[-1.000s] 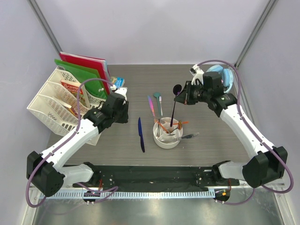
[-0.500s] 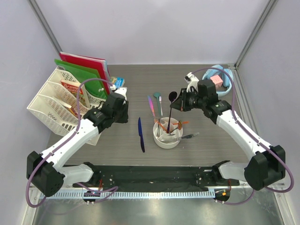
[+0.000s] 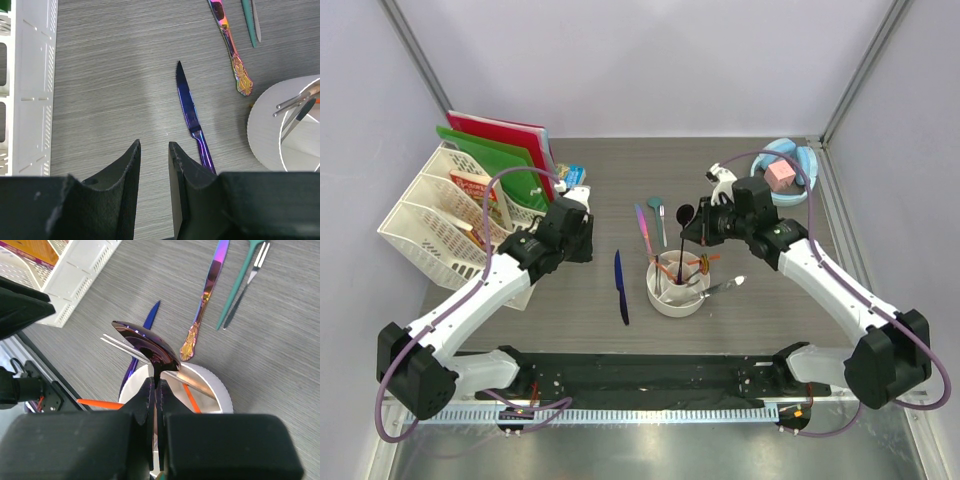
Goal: Sort the eating utensils into containers
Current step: Place the spoon in the storage box.
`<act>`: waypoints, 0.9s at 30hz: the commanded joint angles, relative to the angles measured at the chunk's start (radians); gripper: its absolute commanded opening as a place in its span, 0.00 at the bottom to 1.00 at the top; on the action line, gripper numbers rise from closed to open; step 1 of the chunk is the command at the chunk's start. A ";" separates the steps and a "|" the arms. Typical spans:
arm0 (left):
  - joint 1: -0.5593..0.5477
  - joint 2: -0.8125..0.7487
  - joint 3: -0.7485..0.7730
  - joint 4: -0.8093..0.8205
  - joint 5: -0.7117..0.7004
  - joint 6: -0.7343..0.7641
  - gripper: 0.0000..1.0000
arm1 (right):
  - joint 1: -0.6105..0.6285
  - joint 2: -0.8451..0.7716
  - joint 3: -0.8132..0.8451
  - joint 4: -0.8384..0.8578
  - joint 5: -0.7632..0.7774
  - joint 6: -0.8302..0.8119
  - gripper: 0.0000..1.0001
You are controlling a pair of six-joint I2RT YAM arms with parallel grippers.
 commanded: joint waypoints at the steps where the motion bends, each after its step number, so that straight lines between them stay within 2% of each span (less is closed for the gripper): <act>1: 0.003 -0.006 0.000 0.044 -0.022 0.005 0.29 | 0.021 0.006 0.015 -0.027 0.054 -0.043 0.01; 11: 0.003 -0.004 -0.003 0.056 -0.016 0.006 0.29 | 0.086 -0.097 -0.123 0.083 0.209 -0.054 0.01; 19: 0.003 -0.015 0.003 0.041 -0.034 0.024 0.29 | 0.101 -0.105 -0.180 0.154 0.154 -0.048 0.01; 20: 0.003 -0.018 0.003 0.038 -0.035 0.024 0.29 | 0.101 -0.100 -0.179 0.149 0.152 -0.049 0.03; 21: 0.002 -0.018 0.002 0.036 -0.037 0.024 0.29 | 0.101 -0.097 -0.177 0.146 0.152 -0.051 0.10; 26: 0.003 -0.023 -0.004 0.036 -0.035 0.017 0.29 | 0.101 -0.095 -0.165 0.128 0.181 -0.061 0.16; 27: 0.003 -0.023 -0.007 0.036 -0.035 0.014 0.29 | 0.101 -0.100 -0.162 0.123 0.187 -0.061 0.20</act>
